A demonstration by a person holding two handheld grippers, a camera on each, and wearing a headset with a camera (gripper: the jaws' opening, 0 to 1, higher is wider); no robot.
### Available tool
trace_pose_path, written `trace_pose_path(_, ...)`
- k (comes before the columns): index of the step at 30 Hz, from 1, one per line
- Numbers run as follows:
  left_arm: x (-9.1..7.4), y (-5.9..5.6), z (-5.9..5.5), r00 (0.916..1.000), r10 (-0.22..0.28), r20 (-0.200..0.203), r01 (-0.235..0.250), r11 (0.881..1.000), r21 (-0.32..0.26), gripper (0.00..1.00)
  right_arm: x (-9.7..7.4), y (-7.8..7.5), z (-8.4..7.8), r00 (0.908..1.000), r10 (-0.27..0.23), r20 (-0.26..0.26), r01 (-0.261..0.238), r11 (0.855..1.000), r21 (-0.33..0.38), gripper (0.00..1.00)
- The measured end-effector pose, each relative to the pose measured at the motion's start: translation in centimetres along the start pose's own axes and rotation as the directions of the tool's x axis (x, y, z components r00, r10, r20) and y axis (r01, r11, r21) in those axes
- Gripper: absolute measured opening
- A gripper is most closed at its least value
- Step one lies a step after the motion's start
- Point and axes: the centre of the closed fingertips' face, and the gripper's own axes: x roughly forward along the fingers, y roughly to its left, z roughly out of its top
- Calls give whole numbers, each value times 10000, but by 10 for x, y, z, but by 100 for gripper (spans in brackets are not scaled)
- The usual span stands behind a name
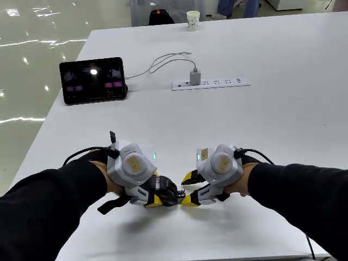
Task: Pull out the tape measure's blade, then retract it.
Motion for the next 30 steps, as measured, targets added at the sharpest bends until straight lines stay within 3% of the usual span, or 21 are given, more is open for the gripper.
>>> trace_pose_path(7, 0, 0, 0, 9999, 52, 121, -51, 10000, -84, 31, 4, 4, 3, 9997, 255, -21, -255, 9996, -135, 13)
trace_pose_path(13, 0, 1, 0, 9998, 67, 165, -66, 10000, -71, 31, 6, 5, 1, 9993, 254, -271, -276, 9961, -842, 12)
trace_pose_path(20, 0, 1, 1, 9997, 61, 240, -61, 10000, -10, 31, 6, 3, 1, 9975, 416, -578, -431, 9987, -262, 12)
trace_pose_path(30, -1, 0, 1, 9996, 70, 291, -71, 10000, 22, 31, 6, 4, 0, 9972, 433, -615, -460, 9980, -435, 11)
